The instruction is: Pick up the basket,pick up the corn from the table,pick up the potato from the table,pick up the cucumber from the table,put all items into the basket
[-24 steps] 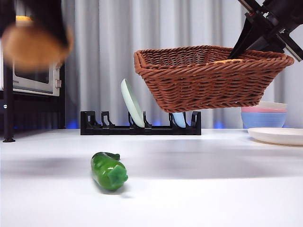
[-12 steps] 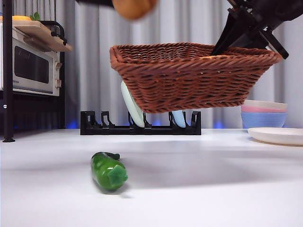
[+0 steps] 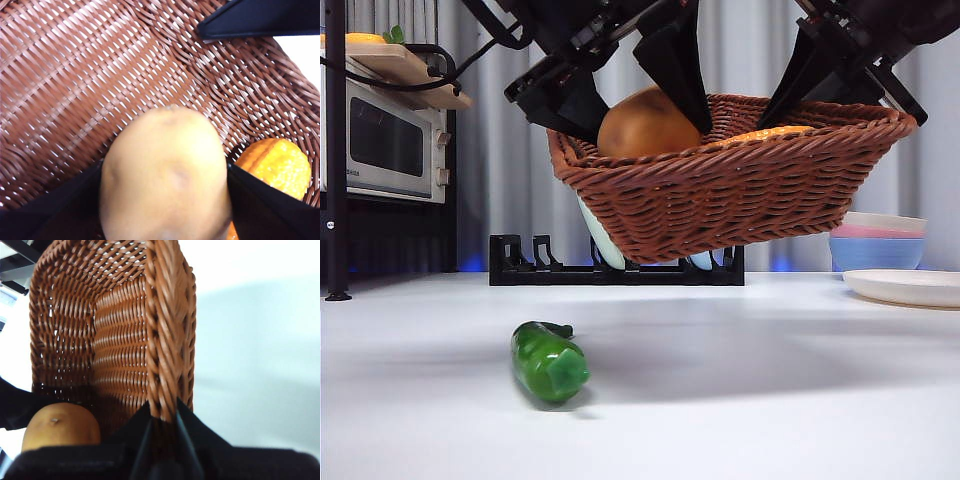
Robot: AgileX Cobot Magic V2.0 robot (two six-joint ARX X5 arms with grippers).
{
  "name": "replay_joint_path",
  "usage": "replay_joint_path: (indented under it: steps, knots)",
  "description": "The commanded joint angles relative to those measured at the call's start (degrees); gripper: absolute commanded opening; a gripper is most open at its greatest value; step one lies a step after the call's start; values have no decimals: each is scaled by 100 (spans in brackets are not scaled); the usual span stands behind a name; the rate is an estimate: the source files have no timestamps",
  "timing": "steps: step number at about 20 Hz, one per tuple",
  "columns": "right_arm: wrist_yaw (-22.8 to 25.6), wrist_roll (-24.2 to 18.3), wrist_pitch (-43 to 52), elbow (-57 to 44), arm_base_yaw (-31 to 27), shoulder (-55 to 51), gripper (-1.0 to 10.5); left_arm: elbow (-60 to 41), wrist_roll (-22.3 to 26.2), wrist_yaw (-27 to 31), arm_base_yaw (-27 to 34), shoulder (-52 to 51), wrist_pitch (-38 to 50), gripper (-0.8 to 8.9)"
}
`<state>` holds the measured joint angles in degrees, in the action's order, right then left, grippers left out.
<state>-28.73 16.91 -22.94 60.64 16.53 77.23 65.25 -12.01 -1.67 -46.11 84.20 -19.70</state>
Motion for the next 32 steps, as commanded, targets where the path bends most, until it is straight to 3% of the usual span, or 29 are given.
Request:
replay_joint_path:
  steps: [1,5,8,12,16,20,23,26,32]
  knots:
    - [-81,61,92,-9,15,-9,-16,-37,68,17,-15,20,17,481]
    - [-92,61,76,-9,15,-9,-16,-15,68,35,-4,-77,146,480]
    - [-85,59,66,-9,15,-9,-16,306,120,229,-4,-426,-326,480]
    - [-66,-2,68,-9,2,-9,-16,1147,201,321,-81,-1123,-1685,480]
    - [74,-31,155,-9,-9,-9,-16,1333,136,437,-149,-1843,-3058,480]
    - [59,-22,356,-9,-173,-9,-16,1117,-402,1585,-236,-1891,-4811,480]
    - [55,22,474,-9,-306,-9,-16,487,-868,1810,-407,-1888,-4719,480]
    - [52,22,490,-9,-479,-9,-16,-225,-1075,1781,-455,-1871,-4103,480]
    - [31,116,485,-9,-796,-9,-16,-1493,-1292,1069,-439,-1547,-2249,479]
